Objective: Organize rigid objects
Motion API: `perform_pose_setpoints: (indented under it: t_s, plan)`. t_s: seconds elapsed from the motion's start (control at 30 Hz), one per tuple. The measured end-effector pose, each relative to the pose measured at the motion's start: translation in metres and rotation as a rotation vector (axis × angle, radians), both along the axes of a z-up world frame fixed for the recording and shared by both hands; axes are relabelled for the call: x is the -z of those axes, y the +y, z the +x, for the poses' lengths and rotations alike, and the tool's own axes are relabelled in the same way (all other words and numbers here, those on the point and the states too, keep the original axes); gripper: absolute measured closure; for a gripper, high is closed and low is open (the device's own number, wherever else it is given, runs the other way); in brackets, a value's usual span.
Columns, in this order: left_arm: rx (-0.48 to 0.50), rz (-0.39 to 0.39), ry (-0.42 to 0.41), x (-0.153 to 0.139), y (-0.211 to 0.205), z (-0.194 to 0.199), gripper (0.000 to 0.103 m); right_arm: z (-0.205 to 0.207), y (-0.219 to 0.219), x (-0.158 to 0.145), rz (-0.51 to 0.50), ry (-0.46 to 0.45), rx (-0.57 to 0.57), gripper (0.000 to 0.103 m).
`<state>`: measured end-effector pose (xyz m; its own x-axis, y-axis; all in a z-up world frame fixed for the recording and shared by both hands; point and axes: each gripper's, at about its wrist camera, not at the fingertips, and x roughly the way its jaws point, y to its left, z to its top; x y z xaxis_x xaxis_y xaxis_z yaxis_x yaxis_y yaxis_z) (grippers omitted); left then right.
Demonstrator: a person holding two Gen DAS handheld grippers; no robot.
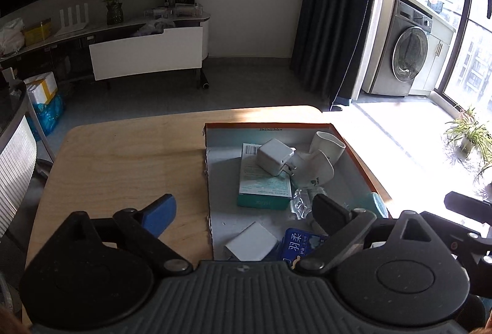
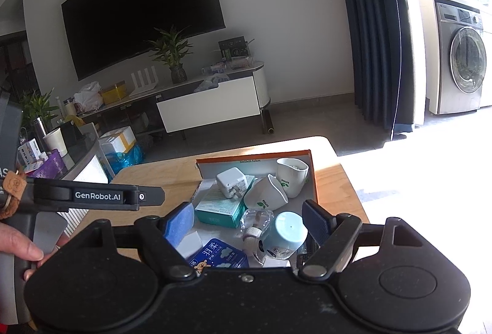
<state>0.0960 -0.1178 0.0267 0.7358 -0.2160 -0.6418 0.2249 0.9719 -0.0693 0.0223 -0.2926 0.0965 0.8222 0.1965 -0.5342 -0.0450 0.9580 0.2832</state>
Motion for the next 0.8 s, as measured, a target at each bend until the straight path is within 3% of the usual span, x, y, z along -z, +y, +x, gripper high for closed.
perform_pose_setpoints:
  t_s: [0.4, 0.8]
  plan:
    - [-0.048, 0.016, -0.005, 0.012, -0.003, -0.049, 0.0, -0.025, 0.006, 0.0, -0.022, 0.033, 0.004, 0.011]
    - [-0.101, 0.025, 0.045, 0.033, -0.003, -0.081, 0.0, -0.046, 0.017, 0.019, -0.06, 0.112, -0.036, 0.011]
